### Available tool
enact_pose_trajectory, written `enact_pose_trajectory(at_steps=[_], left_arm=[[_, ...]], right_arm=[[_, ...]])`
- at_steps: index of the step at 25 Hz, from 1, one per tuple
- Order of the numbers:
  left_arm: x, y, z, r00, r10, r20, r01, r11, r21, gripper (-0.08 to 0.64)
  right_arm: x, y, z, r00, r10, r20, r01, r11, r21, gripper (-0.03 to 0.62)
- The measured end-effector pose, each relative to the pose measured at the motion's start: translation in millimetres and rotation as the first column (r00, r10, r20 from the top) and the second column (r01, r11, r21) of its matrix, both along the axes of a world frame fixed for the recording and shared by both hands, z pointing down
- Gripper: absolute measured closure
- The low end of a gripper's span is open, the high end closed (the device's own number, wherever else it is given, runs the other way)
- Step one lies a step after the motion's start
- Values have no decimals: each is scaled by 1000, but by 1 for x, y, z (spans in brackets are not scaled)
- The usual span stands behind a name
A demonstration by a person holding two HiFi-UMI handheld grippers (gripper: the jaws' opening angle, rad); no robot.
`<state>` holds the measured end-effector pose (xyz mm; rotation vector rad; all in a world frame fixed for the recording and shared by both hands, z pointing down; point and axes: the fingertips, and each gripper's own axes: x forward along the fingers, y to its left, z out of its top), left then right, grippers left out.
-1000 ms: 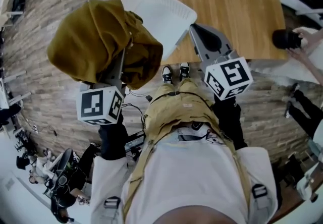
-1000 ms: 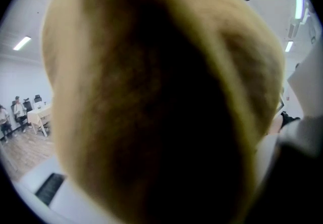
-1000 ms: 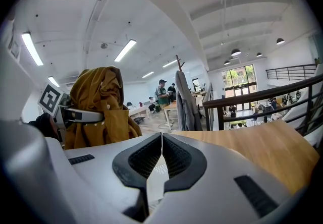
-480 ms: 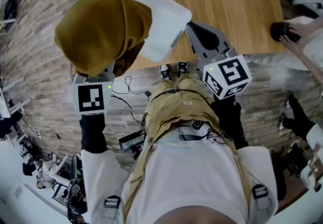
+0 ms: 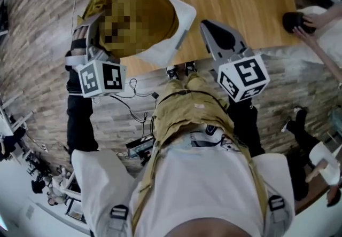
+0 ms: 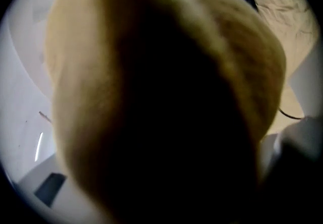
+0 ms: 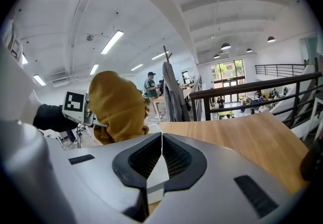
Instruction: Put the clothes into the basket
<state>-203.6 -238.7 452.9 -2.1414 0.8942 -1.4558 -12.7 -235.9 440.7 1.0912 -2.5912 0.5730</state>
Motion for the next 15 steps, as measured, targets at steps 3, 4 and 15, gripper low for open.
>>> enact_pose_trajectory(at_steps=[3,4,15], left_arm=[[12,-2,30,988,91,128,-85,995,-56,291],[18,-1,40,981,118,152,-107,991,-77,291],[17,7,145,876,344,338,-236,917,-321,291]], right_arm=[[5,-3,2,1000,7,-4,-7,1000,-7,570],[8,-4,2,1000,11,-7,-11,1000,-8,571],[2,-2,11,1000,8,-10,-8,1000,-29,571]])
